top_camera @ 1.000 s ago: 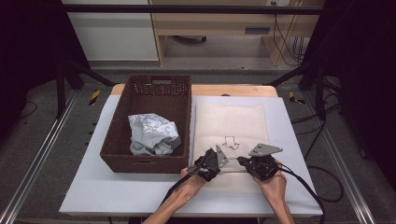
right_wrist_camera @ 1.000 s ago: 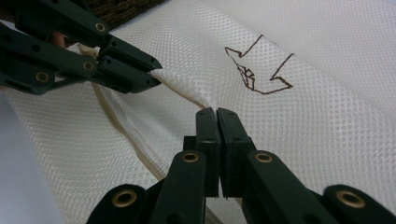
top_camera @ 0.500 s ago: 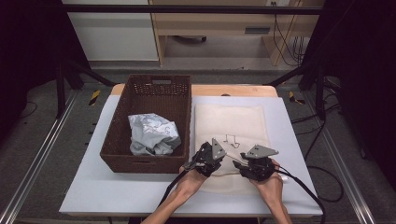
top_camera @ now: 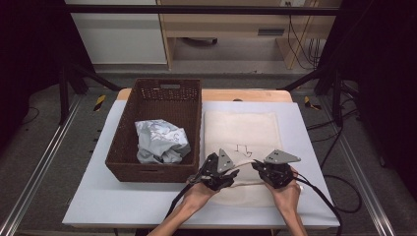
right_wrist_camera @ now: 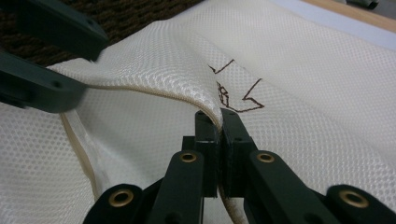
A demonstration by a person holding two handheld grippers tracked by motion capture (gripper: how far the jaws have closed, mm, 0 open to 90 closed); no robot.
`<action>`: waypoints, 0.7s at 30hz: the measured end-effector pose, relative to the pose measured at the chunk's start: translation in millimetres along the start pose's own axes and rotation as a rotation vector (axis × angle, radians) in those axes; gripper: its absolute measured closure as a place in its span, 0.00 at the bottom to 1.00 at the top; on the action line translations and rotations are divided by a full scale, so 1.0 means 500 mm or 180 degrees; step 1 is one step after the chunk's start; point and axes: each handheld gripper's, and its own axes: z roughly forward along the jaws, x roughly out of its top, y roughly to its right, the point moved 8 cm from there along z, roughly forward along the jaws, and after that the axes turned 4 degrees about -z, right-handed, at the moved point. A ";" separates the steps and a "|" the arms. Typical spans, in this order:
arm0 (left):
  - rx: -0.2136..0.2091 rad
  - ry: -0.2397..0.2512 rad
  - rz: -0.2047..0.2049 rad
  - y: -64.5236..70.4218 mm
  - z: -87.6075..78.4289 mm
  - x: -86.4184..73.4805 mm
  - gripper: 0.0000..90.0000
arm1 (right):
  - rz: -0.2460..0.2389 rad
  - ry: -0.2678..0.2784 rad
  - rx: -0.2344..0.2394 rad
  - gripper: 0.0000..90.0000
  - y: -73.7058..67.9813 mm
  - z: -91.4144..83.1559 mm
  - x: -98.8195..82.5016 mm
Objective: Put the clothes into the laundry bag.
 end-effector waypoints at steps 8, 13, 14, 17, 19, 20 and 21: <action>0.0056 0.0285 -0.0075 -0.025 -0.094 0.023 0.52 | -0.0013 0.0148 -0.0007 0.96 0.001 -0.011 0.011; 0.0235 0.0408 -0.0070 -0.062 -0.160 0.025 0.49 | 0.0019 0.0225 0.0025 0.96 0.001 -0.017 0.017; 0.0295 0.0439 -0.0076 -0.075 -0.176 0.024 0.49 | 0.0030 0.0246 0.0050 0.96 0.000 -0.018 0.019; 0.0400 0.0468 -0.0127 -0.110 -0.211 0.015 0.47 | 0.0033 0.0265 0.0054 0.96 -0.001 -0.019 0.020; 0.0451 0.0505 -0.0212 -0.131 -0.229 0.006 0.46 | 0.0051 0.0283 0.0052 0.96 0.000 -0.019 0.021; 0.0477 0.0531 -0.0265 -0.142 -0.237 0.001 0.45 | 0.0056 0.0281 0.0051 0.96 0.001 -0.019 0.021; 0.0515 0.0547 -0.0290 -0.153 -0.244 -0.003 0.45 | 0.0084 0.0295 0.0038 0.96 0.003 -0.020 0.023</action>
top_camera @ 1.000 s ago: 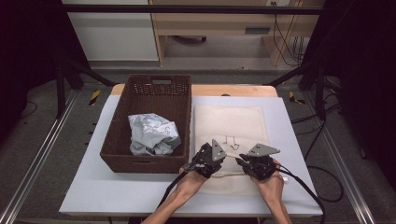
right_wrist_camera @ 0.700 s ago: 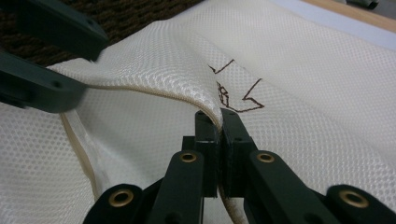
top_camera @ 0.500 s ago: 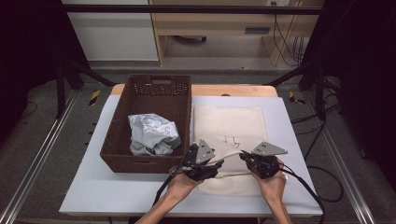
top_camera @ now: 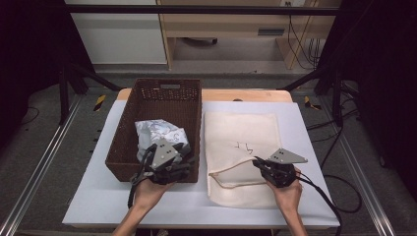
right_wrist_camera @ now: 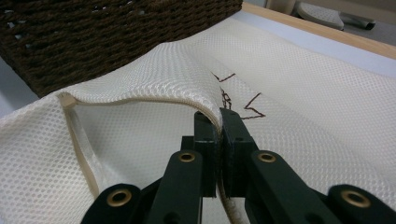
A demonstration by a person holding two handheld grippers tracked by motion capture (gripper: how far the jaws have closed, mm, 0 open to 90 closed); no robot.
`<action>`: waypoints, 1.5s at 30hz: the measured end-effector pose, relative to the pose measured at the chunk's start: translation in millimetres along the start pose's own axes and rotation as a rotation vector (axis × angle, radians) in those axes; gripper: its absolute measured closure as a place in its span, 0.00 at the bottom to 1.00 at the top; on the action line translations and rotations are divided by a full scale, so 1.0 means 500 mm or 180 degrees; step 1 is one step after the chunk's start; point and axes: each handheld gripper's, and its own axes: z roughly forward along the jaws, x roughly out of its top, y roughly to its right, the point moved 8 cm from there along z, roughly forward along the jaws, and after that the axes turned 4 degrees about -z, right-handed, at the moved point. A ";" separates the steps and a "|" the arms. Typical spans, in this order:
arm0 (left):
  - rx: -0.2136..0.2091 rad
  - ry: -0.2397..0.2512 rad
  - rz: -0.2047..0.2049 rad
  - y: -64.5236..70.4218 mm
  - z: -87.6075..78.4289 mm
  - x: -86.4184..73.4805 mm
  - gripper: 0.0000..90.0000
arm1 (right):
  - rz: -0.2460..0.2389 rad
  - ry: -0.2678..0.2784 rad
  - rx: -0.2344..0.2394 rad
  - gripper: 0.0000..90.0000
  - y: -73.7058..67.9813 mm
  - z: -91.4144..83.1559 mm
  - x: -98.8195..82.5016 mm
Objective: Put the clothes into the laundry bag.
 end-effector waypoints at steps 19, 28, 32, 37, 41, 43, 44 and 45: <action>0.0529 -0.0109 -0.0348 -0.175 -0.025 -0.004 0.33 | 0.0094 0.0002 0.0013 0.96 0.003 0.001 0.003; 0.0624 -0.0182 -0.0315 -0.222 -0.008 0.007 0.26 | 0.0083 -0.0040 0.0022 0.96 0.002 0.003 -0.001; 0.0726 -0.0334 -0.0203 -0.248 0.021 0.008 0.22 | 0.0082 -0.0039 0.0026 0.96 0.003 0.002 -0.001; 0.0757 -0.0445 -0.0164 -0.278 0.049 0.007 0.21 | 0.0082 -0.0051 0.0027 0.96 0.003 0.001 -0.001; 0.0703 -0.0595 -0.0101 -0.291 0.071 -0.009 0.21 | 0.0083 -0.0068 0.0025 0.96 0.003 0.002 -0.002; 0.0680 -0.0705 -0.0047 -0.294 0.081 -0.023 0.21 | 0.0081 -0.0070 0.0024 0.96 0.004 0.002 -0.002; 0.0674 -0.0775 -0.0029 -0.295 0.085 -0.031 0.20 | 0.0083 -0.0073 0.0028 0.96 0.003 0.002 -0.002; 0.0662 -0.0838 -0.0019 -0.296 0.089 -0.039 0.20 | 0.0083 -0.0072 0.0026 0.96 0.003 0.002 -0.002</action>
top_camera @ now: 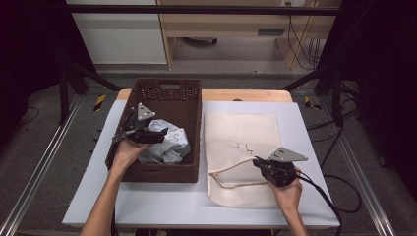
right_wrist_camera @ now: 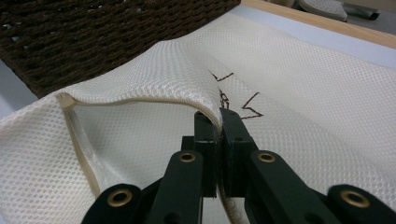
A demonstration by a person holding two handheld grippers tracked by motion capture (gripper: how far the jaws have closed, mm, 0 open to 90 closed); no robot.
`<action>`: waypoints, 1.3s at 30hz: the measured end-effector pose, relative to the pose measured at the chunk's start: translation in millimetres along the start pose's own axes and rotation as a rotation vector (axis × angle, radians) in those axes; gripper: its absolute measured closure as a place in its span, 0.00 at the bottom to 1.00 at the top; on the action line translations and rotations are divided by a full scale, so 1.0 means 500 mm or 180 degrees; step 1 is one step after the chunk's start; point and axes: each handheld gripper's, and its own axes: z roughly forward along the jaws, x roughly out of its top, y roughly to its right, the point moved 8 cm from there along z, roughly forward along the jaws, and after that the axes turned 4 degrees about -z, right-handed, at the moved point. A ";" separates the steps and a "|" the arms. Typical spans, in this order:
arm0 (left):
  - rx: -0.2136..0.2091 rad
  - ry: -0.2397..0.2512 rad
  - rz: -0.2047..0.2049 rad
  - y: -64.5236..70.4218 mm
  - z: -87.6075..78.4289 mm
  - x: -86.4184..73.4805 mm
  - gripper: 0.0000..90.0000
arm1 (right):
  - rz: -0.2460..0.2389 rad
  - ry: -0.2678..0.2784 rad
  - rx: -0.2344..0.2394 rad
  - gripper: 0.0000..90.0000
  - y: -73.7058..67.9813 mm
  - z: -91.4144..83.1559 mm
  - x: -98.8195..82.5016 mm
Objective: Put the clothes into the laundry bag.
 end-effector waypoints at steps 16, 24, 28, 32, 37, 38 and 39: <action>-0.0031 -0.0613 0.0006 0.001 0.058 -0.061 0.10 | -0.0025 -0.0066 0.0032 0.96 -0.001 0.002 -0.005; 0.0015 -0.0864 0.0014 0.001 0.078 -0.082 0.04 | -0.0013 -0.0093 0.0035 0.96 -0.002 0.004 -0.007; -0.0021 -0.0981 0.0048 0.007 0.087 -0.092 0.04 | -0.0015 -0.0099 0.0036 0.95 -0.002 0.004 -0.008; -0.0088 -0.1106 0.0022 0.011 0.093 -0.102 0.09 | -0.0023 -0.0108 0.0035 0.95 -0.001 0.004 -0.008; -0.0204 -0.1246 -0.0115 0.020 0.096 -0.110 0.23 | -0.0007 -0.0119 0.0049 0.96 -0.002 0.005 -0.009; -0.0237 -0.1280 -0.0155 0.021 0.096 -0.111 0.26 | -0.0009 -0.0122 0.0054 0.96 -0.001 0.004 -0.009; -0.0252 -0.1301 -0.0176 0.022 0.097 -0.113 0.30 | 0.0000 -0.0122 0.0046 0.96 -0.002 0.004 -0.009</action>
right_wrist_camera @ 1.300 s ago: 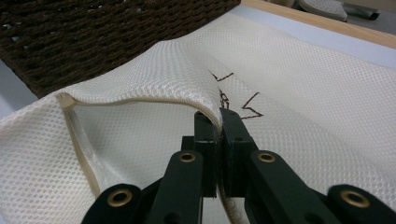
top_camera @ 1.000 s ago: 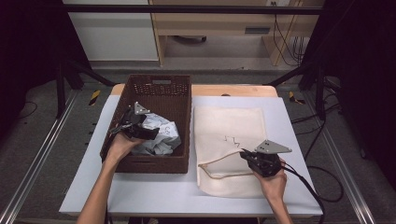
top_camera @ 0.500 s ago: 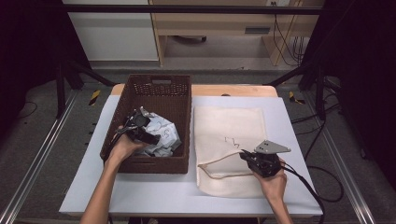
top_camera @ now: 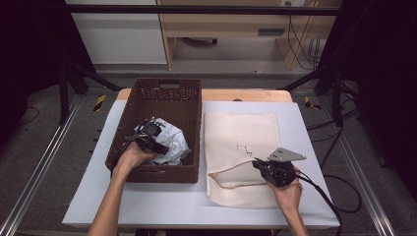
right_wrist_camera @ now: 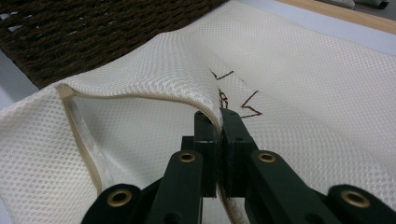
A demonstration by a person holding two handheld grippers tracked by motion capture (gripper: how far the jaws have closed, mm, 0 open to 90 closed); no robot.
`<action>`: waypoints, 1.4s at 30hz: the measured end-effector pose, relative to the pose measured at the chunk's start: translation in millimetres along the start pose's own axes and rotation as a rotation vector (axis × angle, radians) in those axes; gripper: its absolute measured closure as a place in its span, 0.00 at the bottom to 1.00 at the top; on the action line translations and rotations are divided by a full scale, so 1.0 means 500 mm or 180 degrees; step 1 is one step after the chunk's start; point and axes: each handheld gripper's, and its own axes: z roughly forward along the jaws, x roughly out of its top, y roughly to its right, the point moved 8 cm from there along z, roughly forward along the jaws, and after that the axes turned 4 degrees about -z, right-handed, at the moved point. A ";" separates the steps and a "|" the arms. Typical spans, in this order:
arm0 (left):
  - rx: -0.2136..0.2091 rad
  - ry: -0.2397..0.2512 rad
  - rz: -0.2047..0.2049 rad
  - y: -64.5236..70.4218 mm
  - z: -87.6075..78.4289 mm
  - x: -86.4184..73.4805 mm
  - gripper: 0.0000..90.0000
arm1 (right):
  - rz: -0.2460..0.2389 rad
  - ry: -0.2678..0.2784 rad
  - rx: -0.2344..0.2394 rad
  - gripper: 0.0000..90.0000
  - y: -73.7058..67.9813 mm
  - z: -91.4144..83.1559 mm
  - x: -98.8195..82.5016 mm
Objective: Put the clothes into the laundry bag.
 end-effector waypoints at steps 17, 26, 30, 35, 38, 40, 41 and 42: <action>0.0049 0.0018 -0.0015 0.003 -0.018 0.006 0.74 | 0.0023 0.0020 0.0011 0.97 0.001 -0.003 0.003; 0.0198 0.0515 -0.0056 -0.005 -0.054 0.028 0.77 | 0.0014 0.0032 0.0004 0.97 0.003 -0.006 0.004; 0.0232 0.0794 -0.0018 -0.003 -0.075 0.035 0.77 | 0.0022 0.0047 0.0004 0.97 0.003 -0.007 0.005; 0.0297 0.1074 -0.0022 -0.006 -0.096 0.043 0.77 | 0.0037 0.0062 0.0002 0.97 0.003 -0.008 0.007; 0.0283 0.1303 -0.0101 -0.011 -0.113 0.049 0.77 | 0.0011 0.0088 0.0001 0.97 0.005 -0.010 0.009; 0.0292 0.1447 -0.0165 -0.017 -0.125 0.053 0.77 | 0.0002 0.0099 -0.0004 0.97 0.006 -0.011 0.010; 0.0304 0.1486 -0.0184 -0.019 -0.130 0.054 0.77 | 0.0008 0.0102 -0.0007 0.97 0.006 -0.012 0.010; 0.0315 0.1544 -0.0207 -0.022 -0.135 0.055 0.77 | 0.0004 0.0102 -0.0007 0.97 0.006 -0.012 0.010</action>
